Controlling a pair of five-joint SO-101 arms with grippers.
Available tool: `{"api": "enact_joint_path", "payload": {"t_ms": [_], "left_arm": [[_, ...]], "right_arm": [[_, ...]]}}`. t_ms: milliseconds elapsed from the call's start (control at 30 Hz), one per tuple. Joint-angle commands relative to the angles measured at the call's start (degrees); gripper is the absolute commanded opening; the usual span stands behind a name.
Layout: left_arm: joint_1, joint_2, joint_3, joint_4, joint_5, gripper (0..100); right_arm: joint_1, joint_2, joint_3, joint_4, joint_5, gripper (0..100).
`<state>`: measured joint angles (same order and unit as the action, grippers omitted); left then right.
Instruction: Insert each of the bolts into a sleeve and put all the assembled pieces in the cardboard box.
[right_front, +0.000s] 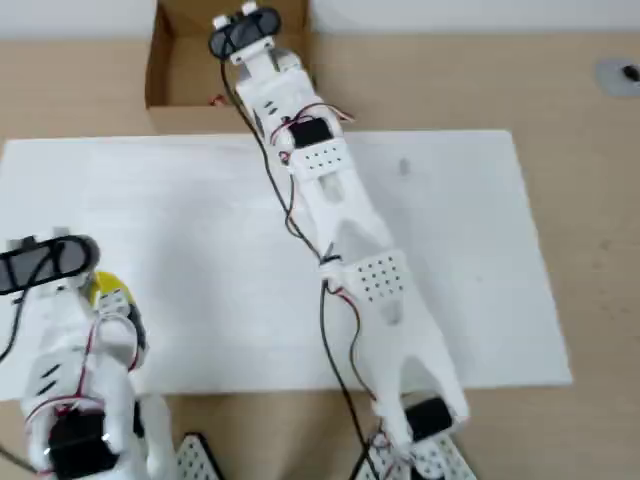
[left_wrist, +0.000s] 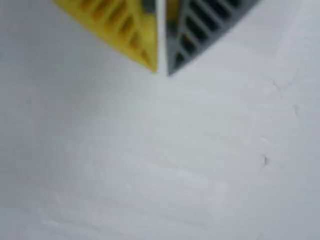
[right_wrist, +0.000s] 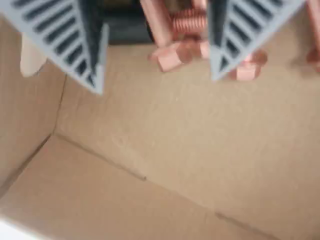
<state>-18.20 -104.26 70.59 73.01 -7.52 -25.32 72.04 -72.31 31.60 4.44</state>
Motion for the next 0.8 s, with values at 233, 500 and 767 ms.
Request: {"api": "enact_joint_path", "payload": {"t_ms": [233, 500, 767], "left_arm": [[-0.53, -0.40, -0.18, -0.97, -0.18, 1], [-0.35, -0.40, -6.77, 7.30, -0.09, 1], [-0.88, -0.48, -9.85, 10.37, 5.01, 1]], "right_arm": [[0.48, -1.54, -23.60, 24.70, 0.18, 10.6], [0.84, -17.54, -23.34, 48.53, 0.09, 1.0], [1.54, -32.84, -23.34, 70.86, -4.04, 1.0]]}}
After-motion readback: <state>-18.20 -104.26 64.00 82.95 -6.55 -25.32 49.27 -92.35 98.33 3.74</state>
